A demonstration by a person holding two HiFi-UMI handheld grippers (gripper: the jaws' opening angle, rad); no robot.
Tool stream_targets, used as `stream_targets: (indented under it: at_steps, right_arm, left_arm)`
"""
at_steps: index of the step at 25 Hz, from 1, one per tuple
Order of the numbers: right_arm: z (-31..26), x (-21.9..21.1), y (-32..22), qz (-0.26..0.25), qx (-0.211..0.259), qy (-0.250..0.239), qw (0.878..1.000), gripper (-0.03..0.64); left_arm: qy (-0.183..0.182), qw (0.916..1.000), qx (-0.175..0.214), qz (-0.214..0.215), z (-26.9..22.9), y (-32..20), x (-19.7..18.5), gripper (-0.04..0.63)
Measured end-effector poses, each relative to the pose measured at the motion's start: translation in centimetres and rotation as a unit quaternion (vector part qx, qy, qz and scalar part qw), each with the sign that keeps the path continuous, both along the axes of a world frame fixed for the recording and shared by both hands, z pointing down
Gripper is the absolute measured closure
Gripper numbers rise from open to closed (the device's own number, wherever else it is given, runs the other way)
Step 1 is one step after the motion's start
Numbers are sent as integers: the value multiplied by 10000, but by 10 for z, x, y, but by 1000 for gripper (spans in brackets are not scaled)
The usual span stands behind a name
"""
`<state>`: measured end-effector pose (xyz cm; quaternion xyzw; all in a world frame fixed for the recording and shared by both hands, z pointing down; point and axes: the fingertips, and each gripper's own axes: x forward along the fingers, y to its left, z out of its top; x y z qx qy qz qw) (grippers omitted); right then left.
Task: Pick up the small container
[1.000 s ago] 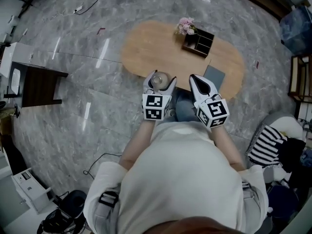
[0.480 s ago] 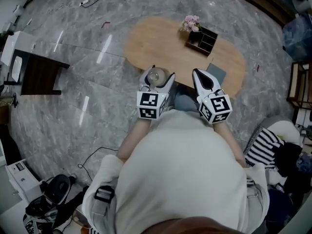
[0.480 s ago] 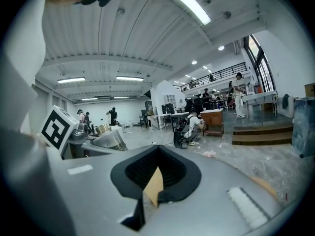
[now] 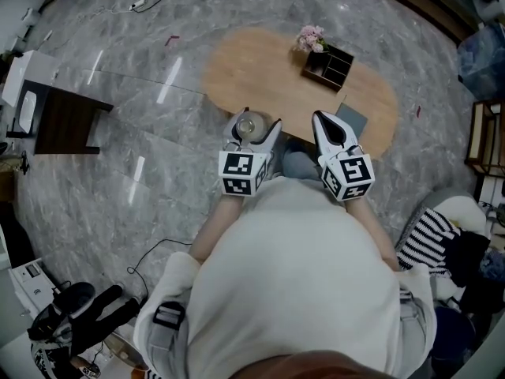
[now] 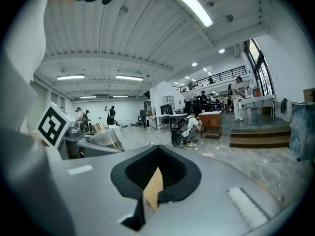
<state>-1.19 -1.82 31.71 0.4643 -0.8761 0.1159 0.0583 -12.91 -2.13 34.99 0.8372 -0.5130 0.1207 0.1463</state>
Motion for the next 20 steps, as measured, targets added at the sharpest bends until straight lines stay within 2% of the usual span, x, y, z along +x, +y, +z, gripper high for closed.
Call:
stream_targets:
  at_steps: [20]
  right_arm:
    - [2,1,-19,100,-57,-23,9999,620]
  left_arm:
    - [33,9999,80,-55,-7,-21,-6,249]
